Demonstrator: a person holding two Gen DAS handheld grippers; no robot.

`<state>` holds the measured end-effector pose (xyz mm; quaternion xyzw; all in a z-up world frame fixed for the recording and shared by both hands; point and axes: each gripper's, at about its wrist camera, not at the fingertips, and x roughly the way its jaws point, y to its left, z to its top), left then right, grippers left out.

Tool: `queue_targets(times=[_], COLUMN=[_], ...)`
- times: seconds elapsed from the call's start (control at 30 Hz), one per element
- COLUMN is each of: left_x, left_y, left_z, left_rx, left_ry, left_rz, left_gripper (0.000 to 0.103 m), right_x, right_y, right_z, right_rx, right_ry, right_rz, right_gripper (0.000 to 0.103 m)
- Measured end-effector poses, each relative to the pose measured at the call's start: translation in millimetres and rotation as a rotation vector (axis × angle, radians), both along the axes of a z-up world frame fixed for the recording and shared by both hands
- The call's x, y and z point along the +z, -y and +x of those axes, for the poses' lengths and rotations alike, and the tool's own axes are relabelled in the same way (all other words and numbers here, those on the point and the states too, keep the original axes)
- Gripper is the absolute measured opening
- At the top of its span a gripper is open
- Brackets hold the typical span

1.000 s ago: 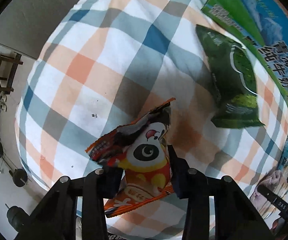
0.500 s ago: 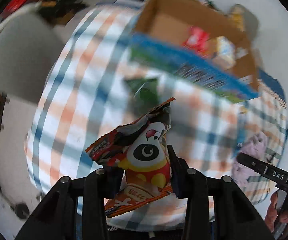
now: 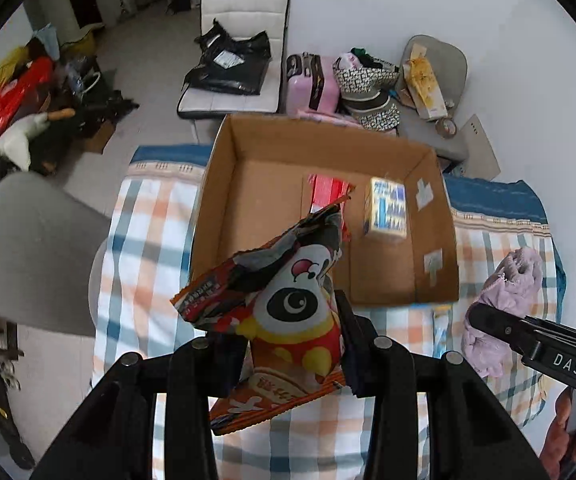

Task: Organize soft objects
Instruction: 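Carry the panda bag and lilac sock over the box with both tools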

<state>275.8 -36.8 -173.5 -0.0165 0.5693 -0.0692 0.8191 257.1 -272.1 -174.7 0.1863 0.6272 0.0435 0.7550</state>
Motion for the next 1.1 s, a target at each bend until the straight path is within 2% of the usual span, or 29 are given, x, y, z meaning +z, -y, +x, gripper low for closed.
queue_targets(times=[0.2,0.33,0.57,0.77,0.87,1.1], left_x=[0.4,-10.9,-65.0,-116.1,-134.1,-154.9], left_y=[11.6,17.5,29.1,35.5,36.7,37.8], left_z=[43.2,83.5,153.3,185.9,197.5,211.6], left_rx=[-0.036,-0.053,-0.088,-0.095,-0.093,-0.098], left_ry=[-0.025,-0.063,-0.208,-0.320,-0.359,-0.398], left_rz=[0.009,0.027,0.074,0.094,0.093,0.090], left_gripper=[0.036,0.036,0.036,0.036,0.036,0.036], right_x=[2.1,-15.3,-77.1,-128.3,-144.6,-164.9], right_y=[5.6,8.0,5.7,2.3,1.9,-1.5], right_z=[36.0,69.7,106.6,117.9,119.3,123.1], right_rx=[-0.031,-0.052,-0.056,-0.059,-0.063,-0.047], right_ry=[-0.009,-0.042,-0.159,-0.257,-0.290,-0.334], right_rz=[-0.019,-0.054,-0.122,-0.148,-0.155,-0.178], right_gripper=[0.040,0.040,0.040,0.040,0.040,0.040])
